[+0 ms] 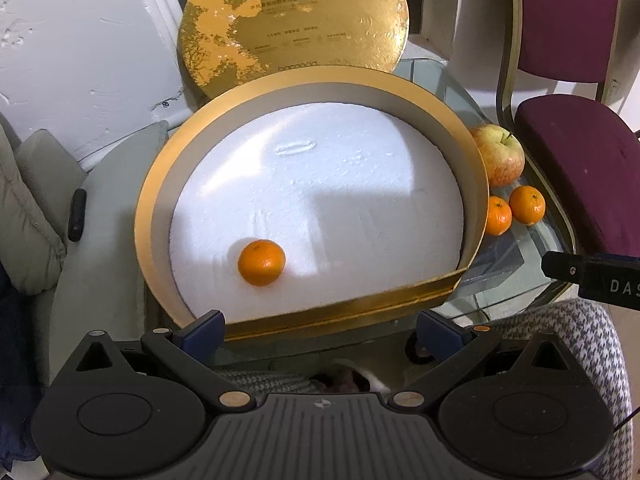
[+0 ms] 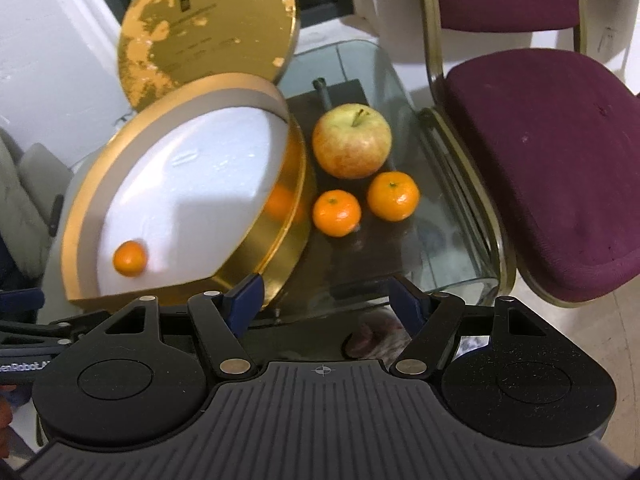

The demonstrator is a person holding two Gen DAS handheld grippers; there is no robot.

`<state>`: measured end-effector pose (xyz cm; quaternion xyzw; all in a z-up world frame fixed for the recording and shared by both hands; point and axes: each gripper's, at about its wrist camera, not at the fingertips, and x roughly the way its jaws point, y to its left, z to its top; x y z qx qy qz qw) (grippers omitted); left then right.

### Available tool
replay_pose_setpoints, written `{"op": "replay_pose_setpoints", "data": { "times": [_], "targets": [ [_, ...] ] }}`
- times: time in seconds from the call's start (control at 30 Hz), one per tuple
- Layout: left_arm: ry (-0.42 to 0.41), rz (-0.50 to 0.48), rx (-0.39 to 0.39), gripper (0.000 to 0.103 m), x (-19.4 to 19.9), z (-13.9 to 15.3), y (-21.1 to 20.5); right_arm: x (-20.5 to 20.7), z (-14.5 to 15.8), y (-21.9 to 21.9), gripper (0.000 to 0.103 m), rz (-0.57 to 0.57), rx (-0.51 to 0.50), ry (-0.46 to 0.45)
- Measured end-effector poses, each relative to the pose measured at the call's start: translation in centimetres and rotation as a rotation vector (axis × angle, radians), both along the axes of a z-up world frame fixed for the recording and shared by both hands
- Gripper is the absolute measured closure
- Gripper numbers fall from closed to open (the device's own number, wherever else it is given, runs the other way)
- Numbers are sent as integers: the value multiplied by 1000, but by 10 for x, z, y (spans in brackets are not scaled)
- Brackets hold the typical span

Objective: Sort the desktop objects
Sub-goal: 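Lower the right gripper onto a second mandarin beside the apple and grasp it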

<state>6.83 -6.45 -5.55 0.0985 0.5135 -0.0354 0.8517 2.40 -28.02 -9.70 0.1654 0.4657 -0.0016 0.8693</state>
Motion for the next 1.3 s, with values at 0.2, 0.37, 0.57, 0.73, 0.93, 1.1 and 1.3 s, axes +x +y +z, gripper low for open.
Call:
{"op": "replay_pose_setpoints", "data": {
  "times": [0.2,0.37,0.57,0.73,0.93,1.1,1.3],
  "targets": [
    [3,-7,-5,1,12,-3,-5,17,-11,-9,31,-22,-12,8],
    [8,-13,-10,1,21,-7,-9,34,-22,-21,35,-60,-35,6],
    [19,-6,-8,1,30,-12,-8,55,-36,-35,36,-105,-44,18],
    [21,-5,-9,1,36,-14,-8,72,-45,-41,37,-120,-47,17],
    [29,-6,-9,1,41,-17,-8,89,-57,-47,40,-136,-41,30],
    [38,-3,-7,1,44,-21,-7,99,-66,-47,41,-137,-34,49],
    [44,2,-6,1,46,-23,-5,107,-73,-47,46,-137,-33,74]
  ]
}}
